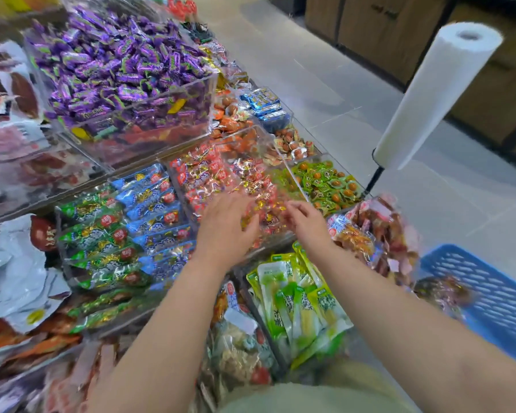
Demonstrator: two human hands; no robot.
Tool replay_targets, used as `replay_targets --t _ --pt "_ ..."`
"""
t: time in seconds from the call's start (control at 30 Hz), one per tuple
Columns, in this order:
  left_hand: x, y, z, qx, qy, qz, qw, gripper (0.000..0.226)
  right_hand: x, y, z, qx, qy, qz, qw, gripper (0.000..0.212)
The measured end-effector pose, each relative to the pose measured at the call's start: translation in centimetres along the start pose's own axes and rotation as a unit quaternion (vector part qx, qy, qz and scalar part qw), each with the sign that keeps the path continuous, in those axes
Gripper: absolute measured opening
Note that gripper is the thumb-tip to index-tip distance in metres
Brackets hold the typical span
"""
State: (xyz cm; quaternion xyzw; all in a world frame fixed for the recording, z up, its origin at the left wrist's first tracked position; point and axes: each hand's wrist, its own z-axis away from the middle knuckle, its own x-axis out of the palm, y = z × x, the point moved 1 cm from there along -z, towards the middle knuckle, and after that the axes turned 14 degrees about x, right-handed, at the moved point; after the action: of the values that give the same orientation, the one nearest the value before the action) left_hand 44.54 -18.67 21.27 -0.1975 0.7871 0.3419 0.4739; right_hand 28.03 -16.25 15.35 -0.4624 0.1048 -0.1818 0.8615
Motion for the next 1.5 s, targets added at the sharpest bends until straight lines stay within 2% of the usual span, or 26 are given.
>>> replay_targets --t 0.1,0.17,0.3,0.4,0.47,0.57,0.63,0.7,0.77,0.83,0.9,0.93,1.1,1.2,1.33,1.4,1.5 --pt "3.7 5.0 0.8 -0.008 -0.023 0.127 0.992 0.018 -4.4 3.1 1.8 0.047 0.027 -0.03 0.998 0.02" --pt "7.0 7.9 1.5 -0.077 -0.078 0.23 0.967 0.011 -7.6 5.7 2.9 0.103 0.045 -0.044 0.993 0.021" --pt "14.0 12.9 3.4 -0.279 -0.247 0.352 0.859 0.005 -15.0 11.4 5.5 0.193 0.113 -0.042 0.974 0.027" --pt "17.9 16.7 4.8 -0.389 -0.293 0.413 0.769 0.018 -20.7 15.7 8.2 0.265 0.15 -0.079 0.949 0.031" --pt "20.3 19.1 5.6 -0.423 -0.325 0.422 0.733 0.019 -24.2 18.4 10.1 0.312 0.167 -0.081 0.932 0.031" --pt "23.3 22.1 6.9 -0.434 -0.396 0.407 0.699 0.019 -29.1 22.5 12.8 0.361 0.189 -0.125 0.905 0.029" --pt "25.0 23.9 7.3 -0.431 -0.421 0.374 0.705 0.016 -32.4 24.9 14.8 0.393 0.21 -0.15 0.882 0.027" --pt "26.7 25.4 7.7 -0.388 -0.449 0.305 0.745 0.019 -35.4 26.9 16.6 0.424 0.216 -0.155 0.866 0.023" --pt "28.0 26.8 8.2 -0.319 -0.485 0.229 0.781 0.02 -38.1 28.2 17.9 0.453 0.209 -0.144 0.855 0.023" --pt "29.0 27.7 8.5 -0.208 -0.545 0.146 0.799 0.021 -40.3 28.8 18.7 0.466 0.2 -0.157 0.847 0.024" --pt "29.8 28.9 7.9 -0.114 -0.603 0.093 0.784 0.031 -42.1 28.9 19.0 0.476 0.206 -0.189 0.834 0.019" --pt "30.0 29.7 7.1 -0.095 -0.613 0.084 0.78 0.033 -42.7 28.6 19.0 0.483 0.195 -0.212 0.827 0.017" --pt "33.0 32.9 2.1 -0.126 -0.573 0.123 0.8 0.026 -44.9 27.0 17.9 0.505 0.122 -0.268 0.811 0.015" --pt "34.6 33.9 0.2 -0.159 -0.585 0.139 0.783 0.024 -45.8 26.5 16.4 0.488 0.142 -0.307 0.805 0.023" --pt "38.1 34.8 -3.0 -0.161 -0.618 0.134 0.758 0.025 -47.6 26.2 13.6 0.463 0.217 -0.341 0.789 0.033" --pt "39.6 35.3 -5.4 -0.134 -0.622 0.121 0.762 0.027 -48.8 26.1 12.4 0.458 0.245 -0.359 0.775 0.038" --pt "41.9 35.4 -9.0 -0.028 -0.649 0.082 0.756 0.033 -50.0 25.6 10.6 0.475 0.231 -0.361 0.768 0.04"
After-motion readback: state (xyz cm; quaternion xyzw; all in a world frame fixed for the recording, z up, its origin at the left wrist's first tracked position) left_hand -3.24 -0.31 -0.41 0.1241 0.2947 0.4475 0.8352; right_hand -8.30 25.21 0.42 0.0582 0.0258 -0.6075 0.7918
